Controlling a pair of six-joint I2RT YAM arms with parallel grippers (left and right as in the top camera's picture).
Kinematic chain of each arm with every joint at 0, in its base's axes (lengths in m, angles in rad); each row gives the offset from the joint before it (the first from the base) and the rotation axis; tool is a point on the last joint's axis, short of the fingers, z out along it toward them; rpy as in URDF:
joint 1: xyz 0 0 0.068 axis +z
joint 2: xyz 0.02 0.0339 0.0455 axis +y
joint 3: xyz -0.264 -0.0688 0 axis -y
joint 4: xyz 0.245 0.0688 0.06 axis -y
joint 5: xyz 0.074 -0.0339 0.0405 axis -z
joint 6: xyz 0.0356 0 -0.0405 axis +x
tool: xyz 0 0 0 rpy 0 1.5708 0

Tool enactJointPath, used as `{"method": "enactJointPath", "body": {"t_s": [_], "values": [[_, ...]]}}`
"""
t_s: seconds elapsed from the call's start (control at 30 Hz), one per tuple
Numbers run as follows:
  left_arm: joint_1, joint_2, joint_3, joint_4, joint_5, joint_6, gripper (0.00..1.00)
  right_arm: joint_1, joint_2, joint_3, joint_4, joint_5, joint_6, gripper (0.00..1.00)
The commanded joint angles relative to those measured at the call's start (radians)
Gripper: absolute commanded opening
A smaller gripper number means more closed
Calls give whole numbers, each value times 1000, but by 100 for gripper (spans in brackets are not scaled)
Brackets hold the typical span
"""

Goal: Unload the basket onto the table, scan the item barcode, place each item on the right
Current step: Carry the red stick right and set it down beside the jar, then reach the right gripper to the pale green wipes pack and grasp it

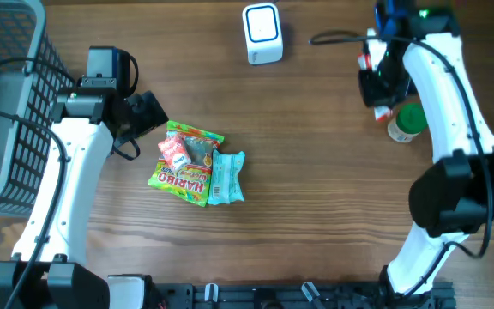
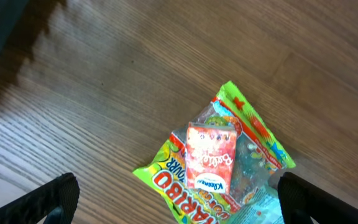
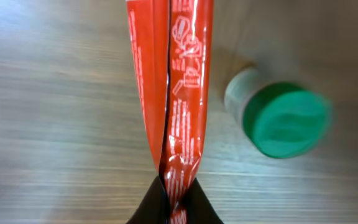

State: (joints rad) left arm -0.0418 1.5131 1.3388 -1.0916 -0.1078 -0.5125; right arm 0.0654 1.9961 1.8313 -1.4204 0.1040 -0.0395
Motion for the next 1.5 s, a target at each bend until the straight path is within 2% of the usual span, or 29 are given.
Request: {"method": "enactJointPath", "body": {"t_s": [0.0, 0.07, 0.1, 0.13, 0.17, 0.2, 0.47, 0.63, 0.87, 1.23, 1.37, 1.47], "values": [[5, 6, 0, 2, -6, 11, 100, -44, 10, -194, 95, -30, 51, 6], [5, 6, 0, 2, -6, 11, 100, -54, 10, -290, 171, -27, 50, 12], [5, 6, 0, 2, -6, 11, 100, -55, 10, -320, 202, -26, 49, 20], [5, 6, 0, 2, -6, 11, 100, -55, 10, -338, 222, -26, 50, 34], [5, 6, 0, 2, -6, 11, 100, -55, 10, -352, 241, -27, 50, 58], [5, 6, 0, 2, -6, 11, 100, -55, 10, -354, 253, -27, 50, 63], [5, 6, 0, 2, -6, 11, 100, -51, 7, -222, 178, -95, 70, 62], [5, 6, 0, 2, -6, 11, 100, -49, 9, -207, 187, -455, 66, 58], [5, 6, 0, 2, -6, 11, 100, 44, 9, -223, 242, -627, 69, 58], [5, 6, 0, 2, -6, 11, 100, 379, 9, -345, 483, -598, 282, 59], [5, 6, 0, 2, -6, 11, 100, 486, 9, -404, 577, -510, 431, 65], [5, 6, 0, 2, -6, 11, 100, 548, 9, -452, 662, -496, 489, 70]]}}
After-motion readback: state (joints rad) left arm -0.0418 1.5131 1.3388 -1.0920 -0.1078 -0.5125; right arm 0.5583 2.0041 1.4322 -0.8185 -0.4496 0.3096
